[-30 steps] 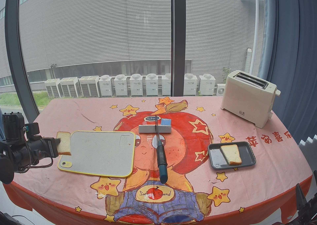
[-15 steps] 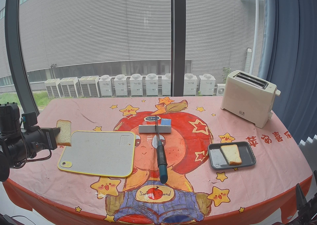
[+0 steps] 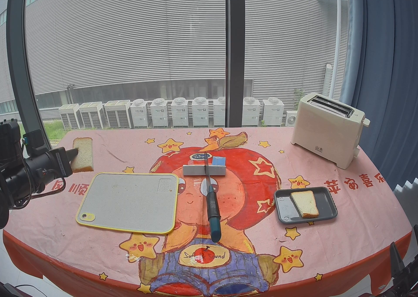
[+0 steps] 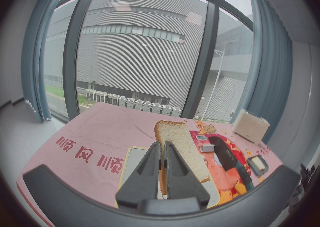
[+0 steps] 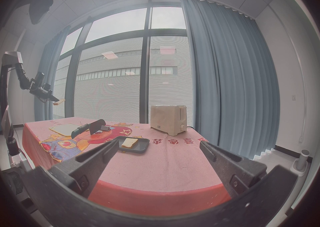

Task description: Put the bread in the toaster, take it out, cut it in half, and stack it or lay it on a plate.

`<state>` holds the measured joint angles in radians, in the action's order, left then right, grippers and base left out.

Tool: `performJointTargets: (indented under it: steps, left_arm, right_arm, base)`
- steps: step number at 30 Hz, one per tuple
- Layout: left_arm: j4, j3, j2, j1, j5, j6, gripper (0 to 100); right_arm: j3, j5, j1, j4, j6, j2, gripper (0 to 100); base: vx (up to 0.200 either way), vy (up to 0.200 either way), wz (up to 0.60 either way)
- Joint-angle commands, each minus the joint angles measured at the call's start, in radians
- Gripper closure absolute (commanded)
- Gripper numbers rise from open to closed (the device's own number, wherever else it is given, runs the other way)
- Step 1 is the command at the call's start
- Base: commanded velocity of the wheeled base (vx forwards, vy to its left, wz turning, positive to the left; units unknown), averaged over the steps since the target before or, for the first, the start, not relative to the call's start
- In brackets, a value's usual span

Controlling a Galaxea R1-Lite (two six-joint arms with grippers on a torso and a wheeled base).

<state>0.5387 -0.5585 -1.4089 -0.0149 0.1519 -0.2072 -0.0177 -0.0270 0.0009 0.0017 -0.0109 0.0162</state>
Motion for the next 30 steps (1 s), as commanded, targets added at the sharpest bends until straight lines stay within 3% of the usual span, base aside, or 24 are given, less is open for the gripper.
performJointTargets:
  steps: [1,12,30]
  left_arm:
    - [0.015,-0.035,-0.036,-0.005,-0.006,-0.040,100]
    - [0.106,-0.017,-0.053,-0.008,-0.015,-0.041,100]
    - [0.109,0.006,-0.048,0.003,-0.002,-0.041,100]
  right_arm:
    - [0.018,-0.001,0.001,0.000,0.000,-0.015,0]
    - [0.018,-0.001,0.001,0.000,0.000,-0.015,0]
    - [0.018,-0.001,0.001,0.000,0.000,-0.015,0]
  base:
    - [0.000,0.000,0.00]
    - [0.000,0.000,0.00]
    - [-0.200,0.000,0.00]
